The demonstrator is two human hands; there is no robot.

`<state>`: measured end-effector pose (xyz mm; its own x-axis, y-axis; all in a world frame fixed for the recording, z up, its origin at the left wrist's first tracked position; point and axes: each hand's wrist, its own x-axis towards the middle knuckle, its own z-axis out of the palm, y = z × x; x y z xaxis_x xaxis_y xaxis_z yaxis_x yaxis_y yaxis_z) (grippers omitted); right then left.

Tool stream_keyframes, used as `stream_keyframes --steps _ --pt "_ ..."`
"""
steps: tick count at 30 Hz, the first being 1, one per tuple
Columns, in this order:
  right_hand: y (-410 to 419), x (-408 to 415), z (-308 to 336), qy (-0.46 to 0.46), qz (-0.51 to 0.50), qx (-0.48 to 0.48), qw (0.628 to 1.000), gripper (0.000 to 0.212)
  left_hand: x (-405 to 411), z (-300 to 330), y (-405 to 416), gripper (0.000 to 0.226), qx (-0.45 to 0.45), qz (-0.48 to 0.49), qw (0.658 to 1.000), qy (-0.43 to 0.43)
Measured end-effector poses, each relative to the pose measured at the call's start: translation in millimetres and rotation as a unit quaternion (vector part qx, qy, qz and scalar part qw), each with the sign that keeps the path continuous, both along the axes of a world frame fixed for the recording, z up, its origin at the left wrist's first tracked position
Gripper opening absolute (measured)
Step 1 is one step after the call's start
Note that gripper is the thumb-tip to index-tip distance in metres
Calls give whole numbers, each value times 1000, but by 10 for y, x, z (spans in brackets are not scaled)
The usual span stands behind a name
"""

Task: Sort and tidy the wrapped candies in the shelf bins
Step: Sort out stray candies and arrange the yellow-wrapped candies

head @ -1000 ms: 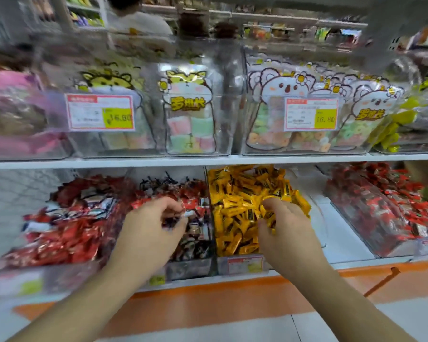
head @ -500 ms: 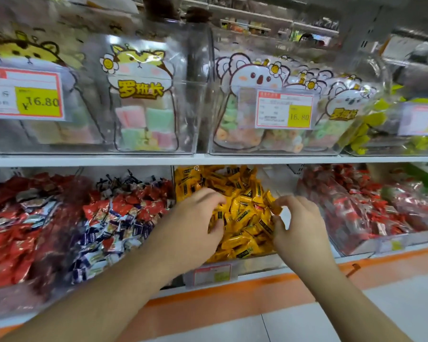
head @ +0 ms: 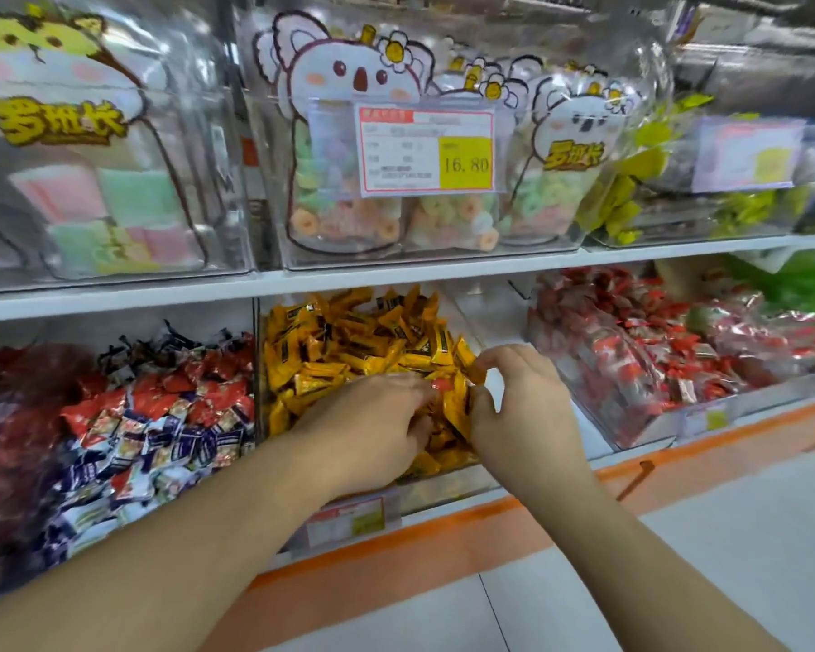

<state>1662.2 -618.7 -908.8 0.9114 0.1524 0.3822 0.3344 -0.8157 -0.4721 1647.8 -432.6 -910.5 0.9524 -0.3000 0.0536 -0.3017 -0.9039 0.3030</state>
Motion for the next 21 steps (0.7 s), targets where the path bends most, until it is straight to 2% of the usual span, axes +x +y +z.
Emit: stream_keyframes --steps 5,7,13,21 --pt "-7 -8 -20 0 8 -2 1000 28 -101 -16 58 51 37 -6 999 4" --pt "-3 25 -39 -21 22 -11 999 29 -150 4 44 45 36 -5 999 1" --pt "68 285 -39 -48 70 -93 992 36 -190 -13 28 42 5 1 1000 -16" --pt "176 415 143 102 87 -159 978 54 -174 -48 51 43 -7 -9 999 -32"
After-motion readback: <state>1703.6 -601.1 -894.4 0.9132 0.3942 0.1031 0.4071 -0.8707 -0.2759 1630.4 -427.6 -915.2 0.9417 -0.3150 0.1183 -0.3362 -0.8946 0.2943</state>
